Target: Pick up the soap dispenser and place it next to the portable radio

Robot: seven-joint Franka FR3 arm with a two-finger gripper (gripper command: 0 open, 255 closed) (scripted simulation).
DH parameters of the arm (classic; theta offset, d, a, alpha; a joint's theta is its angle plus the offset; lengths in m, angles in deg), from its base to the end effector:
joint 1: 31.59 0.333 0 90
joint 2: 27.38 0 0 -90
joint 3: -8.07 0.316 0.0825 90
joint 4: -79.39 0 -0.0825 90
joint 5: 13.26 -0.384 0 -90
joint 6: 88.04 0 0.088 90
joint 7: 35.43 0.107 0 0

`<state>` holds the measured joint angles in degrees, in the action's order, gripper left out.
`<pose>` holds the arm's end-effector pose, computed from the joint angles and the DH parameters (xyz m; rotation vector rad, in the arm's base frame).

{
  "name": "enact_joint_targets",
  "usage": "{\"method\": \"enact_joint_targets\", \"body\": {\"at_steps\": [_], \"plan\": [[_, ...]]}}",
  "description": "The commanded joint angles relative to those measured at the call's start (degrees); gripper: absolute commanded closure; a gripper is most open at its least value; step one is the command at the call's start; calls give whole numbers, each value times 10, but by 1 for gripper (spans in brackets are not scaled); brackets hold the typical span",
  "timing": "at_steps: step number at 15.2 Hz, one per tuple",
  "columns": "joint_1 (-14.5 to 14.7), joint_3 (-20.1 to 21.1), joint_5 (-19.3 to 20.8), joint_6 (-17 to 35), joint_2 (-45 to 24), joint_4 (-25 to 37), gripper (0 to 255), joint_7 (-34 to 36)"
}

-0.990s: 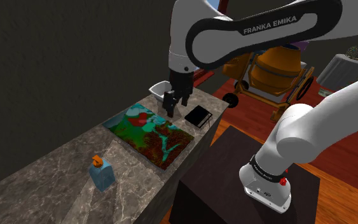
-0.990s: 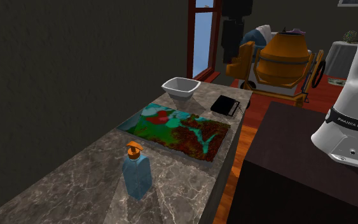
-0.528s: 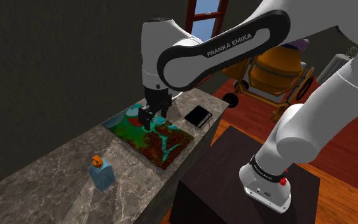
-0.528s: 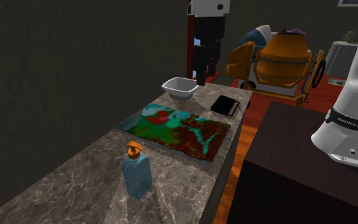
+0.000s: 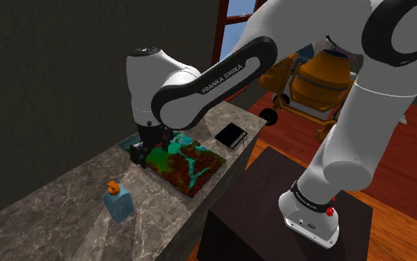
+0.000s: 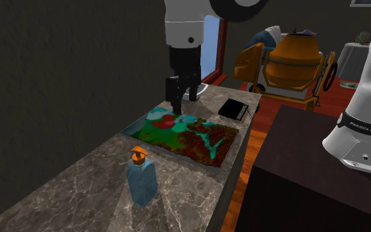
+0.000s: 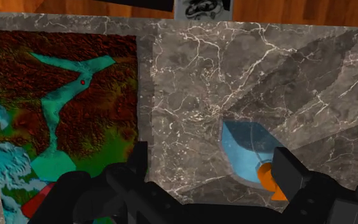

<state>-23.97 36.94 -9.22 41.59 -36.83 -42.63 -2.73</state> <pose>0.4537 0.3286 0.3401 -3.1218 -0.1658 0.0354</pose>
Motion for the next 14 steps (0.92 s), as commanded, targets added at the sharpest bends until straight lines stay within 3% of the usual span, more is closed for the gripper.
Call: {"method": "enact_joint_targets", "body": {"at_steps": [1,8,12,14], "plan": [[16,-3,34,9,-49,35,0,33],[91,-38,122,5,-213,191,0,110],[137,-60,151,-13,-306,302,0,131],[145,-65,156,-13,-326,322,0,134]]}}
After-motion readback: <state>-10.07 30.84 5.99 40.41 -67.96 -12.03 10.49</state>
